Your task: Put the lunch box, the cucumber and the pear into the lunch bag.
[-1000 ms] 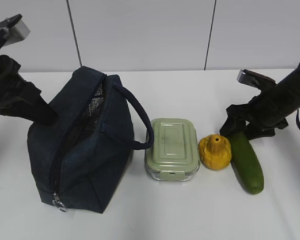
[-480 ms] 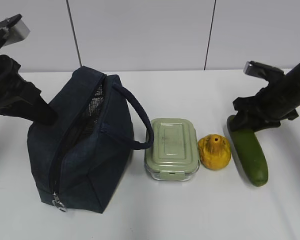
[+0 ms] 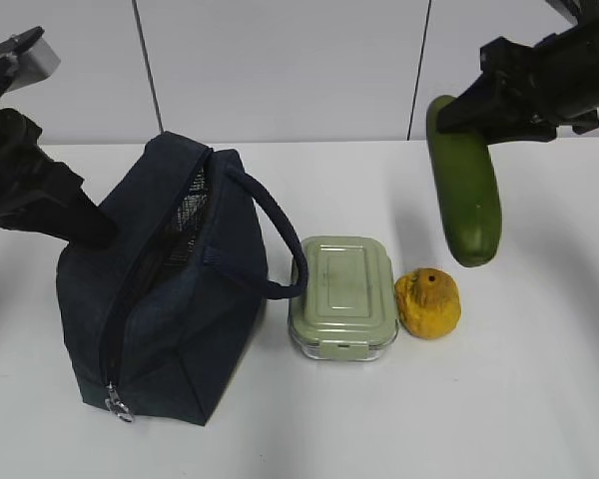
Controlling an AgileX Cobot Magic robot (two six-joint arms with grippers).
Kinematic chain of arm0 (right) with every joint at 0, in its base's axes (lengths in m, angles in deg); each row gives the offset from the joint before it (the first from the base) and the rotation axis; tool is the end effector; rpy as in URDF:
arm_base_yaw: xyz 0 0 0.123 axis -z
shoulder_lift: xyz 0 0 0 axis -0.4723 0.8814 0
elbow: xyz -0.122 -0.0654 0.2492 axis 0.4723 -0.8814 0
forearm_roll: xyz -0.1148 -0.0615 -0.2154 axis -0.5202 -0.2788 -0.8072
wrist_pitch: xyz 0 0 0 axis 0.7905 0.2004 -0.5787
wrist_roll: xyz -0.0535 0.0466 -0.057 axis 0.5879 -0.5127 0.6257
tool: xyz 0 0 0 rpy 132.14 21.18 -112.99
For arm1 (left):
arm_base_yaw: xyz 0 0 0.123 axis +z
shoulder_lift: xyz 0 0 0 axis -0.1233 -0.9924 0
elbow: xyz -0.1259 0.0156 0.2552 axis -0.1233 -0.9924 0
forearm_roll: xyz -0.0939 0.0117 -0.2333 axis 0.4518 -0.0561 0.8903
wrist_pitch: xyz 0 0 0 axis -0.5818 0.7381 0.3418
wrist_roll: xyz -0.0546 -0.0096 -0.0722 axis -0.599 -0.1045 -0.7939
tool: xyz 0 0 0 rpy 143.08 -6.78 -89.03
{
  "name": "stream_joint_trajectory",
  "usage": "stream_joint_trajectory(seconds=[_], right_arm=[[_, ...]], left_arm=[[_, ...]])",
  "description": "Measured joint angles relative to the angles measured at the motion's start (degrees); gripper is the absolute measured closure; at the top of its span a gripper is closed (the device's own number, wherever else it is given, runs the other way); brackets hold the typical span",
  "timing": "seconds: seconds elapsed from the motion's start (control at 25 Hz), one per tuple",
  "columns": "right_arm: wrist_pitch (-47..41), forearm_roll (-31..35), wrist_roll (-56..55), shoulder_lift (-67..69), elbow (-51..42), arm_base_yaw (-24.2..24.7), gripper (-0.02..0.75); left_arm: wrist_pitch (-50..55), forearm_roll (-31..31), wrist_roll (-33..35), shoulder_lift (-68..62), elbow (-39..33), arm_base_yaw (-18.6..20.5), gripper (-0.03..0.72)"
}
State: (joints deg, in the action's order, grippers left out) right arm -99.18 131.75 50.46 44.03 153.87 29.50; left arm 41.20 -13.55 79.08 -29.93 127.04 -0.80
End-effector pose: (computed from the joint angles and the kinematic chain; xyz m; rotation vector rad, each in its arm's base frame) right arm 0.3645 0.0483 0.2921 -0.1683 2.3959 0.8509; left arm 0.2803 -0.0821 0.2673 0.5963 2.6274 -0.6522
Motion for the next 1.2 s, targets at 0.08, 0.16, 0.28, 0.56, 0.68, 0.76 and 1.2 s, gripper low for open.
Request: stream_joint_trajectory(seconds=[0.08, 0.16, 0.28, 0.56, 0.68, 0.76, 1.2], right_arm=[[-0.25, 2.18, 0.45, -0.35, 0.00, -2.54, 0.454], [0.24, 3.69, 0.57, -0.35, 0.00, -6.14, 0.460], [4.73, 6.57, 0.81, -0.35, 0.00, -13.21, 0.463], [17.76, 19.82, 5.34, 2.40, 1.87, -27.39, 0.508], [20.97, 25.66, 9.87, 5.31, 4.20, -31.20, 0.514], [23.03, 28.67, 12.94, 6.98, 5.77, -32.61, 0.519], [25.17, 21.36, 17.79, 11.78, 7.44, -33.46, 0.623]], left_arm=[[0.00, 0.20, 0.00, 0.00, 0.00, 0.00, 0.666], [0.00, 0.27, 0.00, 0.00, 0.00, 0.00, 0.666], [0.00, 0.43, 0.00, 0.00, 0.00, 0.00, 0.666], [-0.18, 0.54, 0.00, 0.00, 0.00, 0.00, 0.666], [-0.22, 0.54, -0.05, -0.06, 0.00, 0.00, 0.666], [-0.22, 0.61, -0.05, -0.06, 0.00, 0.00, 0.666], [-0.43, 0.87, -0.10, -0.06, 0.00, 0.00, 0.666]])
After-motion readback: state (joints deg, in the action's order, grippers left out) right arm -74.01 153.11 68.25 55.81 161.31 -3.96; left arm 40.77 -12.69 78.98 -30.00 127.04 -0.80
